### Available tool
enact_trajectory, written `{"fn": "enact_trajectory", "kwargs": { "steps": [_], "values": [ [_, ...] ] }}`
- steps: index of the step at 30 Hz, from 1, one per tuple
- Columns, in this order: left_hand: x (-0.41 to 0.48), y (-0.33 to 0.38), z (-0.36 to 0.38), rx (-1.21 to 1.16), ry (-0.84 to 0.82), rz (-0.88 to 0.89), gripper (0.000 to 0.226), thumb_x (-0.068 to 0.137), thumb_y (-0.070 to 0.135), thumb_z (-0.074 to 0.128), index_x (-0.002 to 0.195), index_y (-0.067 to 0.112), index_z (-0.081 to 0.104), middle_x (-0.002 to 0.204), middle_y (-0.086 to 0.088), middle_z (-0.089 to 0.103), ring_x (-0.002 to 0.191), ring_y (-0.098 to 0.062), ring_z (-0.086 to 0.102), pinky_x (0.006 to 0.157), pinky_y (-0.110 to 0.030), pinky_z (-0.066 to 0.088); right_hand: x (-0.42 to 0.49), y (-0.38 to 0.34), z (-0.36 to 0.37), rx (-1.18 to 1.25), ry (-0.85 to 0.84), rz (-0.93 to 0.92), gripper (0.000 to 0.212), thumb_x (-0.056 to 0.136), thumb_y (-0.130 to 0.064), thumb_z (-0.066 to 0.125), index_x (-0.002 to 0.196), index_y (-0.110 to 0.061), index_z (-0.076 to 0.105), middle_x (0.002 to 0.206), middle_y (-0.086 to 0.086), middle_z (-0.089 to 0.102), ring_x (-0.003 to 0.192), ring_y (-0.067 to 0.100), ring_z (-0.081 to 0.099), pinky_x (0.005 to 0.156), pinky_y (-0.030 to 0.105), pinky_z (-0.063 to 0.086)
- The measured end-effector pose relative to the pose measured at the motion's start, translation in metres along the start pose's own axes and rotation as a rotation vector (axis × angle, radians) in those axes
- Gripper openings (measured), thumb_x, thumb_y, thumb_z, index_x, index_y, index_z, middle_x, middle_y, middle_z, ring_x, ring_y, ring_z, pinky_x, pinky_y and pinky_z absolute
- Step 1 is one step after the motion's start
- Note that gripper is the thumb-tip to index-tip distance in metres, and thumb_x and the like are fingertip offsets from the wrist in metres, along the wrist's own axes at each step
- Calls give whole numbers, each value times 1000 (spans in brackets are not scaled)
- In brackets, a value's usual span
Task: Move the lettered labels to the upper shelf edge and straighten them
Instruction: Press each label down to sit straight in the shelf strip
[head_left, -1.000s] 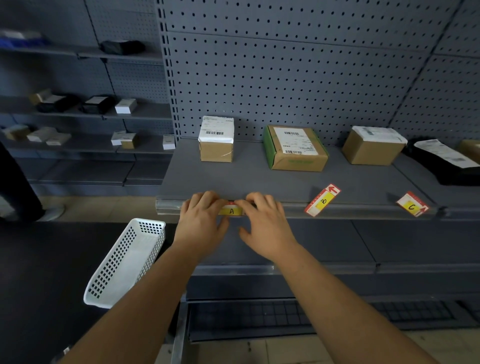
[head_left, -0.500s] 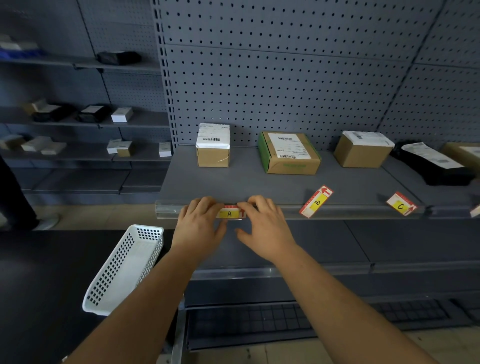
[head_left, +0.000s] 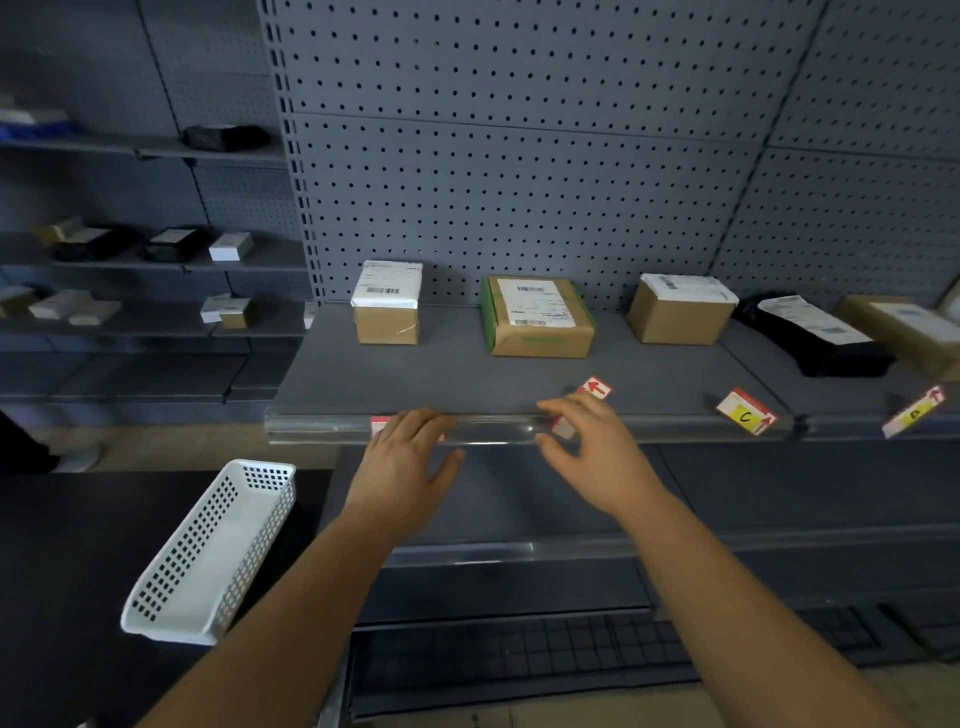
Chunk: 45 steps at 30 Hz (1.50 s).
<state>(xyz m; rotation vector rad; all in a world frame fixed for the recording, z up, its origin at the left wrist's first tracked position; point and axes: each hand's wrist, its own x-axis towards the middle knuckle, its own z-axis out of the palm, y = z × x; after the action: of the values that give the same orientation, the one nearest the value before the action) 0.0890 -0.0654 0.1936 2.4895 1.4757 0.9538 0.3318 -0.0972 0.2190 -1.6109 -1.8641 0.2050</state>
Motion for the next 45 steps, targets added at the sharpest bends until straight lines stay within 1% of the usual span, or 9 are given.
{"fn": "enact_trajectory", "kwargs": {
  "steps": [4,7,10,15,21,25,32,36,45],
  "values": [
    [14,36,19,-2,-40,-29,40,91,38,54,127,22,53,128,1,53,120,-21,45,104,-36,32,-1,29,-27,-78,1,2,36,88,-31,63,123,-23,61,122,-4,58,116,17,51,97,40,45],
    [23,56,34,-10,-26,-35,38,88,35,58,123,21,57,124,-1,57,116,-24,49,101,-39,36,2,49,-42,-89,4,16,38,88,-29,63,126,-24,59,119,-4,57,113,17,52,95,41,46],
    [29,70,48,-1,-47,-51,38,88,35,58,124,20,57,124,-2,57,117,-24,48,101,-40,37,13,57,-52,-121,1,-14,47,89,-28,62,135,-28,52,122,-4,52,116,16,48,97,38,44],
    [40,88,63,9,-34,-60,38,86,32,61,121,19,58,121,-1,57,114,-22,48,98,-41,40,34,54,-53,-301,-105,-127,61,87,-31,63,144,-28,41,135,-1,41,125,19,37,104,36,37],
    [47,97,76,31,11,-78,36,84,31,64,117,17,61,114,-3,58,106,-23,51,92,-42,44,27,75,-51,-299,-62,-123,55,86,-30,66,138,-24,50,122,1,45,112,19,42,94,34,40],
    [49,105,84,63,6,-87,37,86,34,61,119,19,59,116,-2,57,107,-23,49,94,-42,40,11,94,-52,-256,-61,-53,50,87,-30,64,135,-20,53,117,0,49,109,19,47,96,36,43],
    [55,118,95,125,11,-84,36,86,37,60,118,22,59,114,0,56,106,-23,49,96,-44,37,-2,106,-48,-252,-49,-31,49,86,-30,65,134,-22,54,114,-1,51,109,20,48,93,39,44],
    [53,119,98,150,36,-80,34,85,36,61,116,21,60,110,-2,56,102,-24,50,93,-43,37,-5,107,-47,-280,-27,3,47,87,-33,63,133,-29,52,117,-4,52,111,18,46,96,37,40],
    [52,119,100,171,42,-94,36,85,35,62,118,21,59,112,-2,55,105,-24,49,94,-42,38,2,101,-53,-340,-77,33,39,89,-34,59,127,-31,52,123,-6,55,117,17,47,98,39,33]
  ]
}}
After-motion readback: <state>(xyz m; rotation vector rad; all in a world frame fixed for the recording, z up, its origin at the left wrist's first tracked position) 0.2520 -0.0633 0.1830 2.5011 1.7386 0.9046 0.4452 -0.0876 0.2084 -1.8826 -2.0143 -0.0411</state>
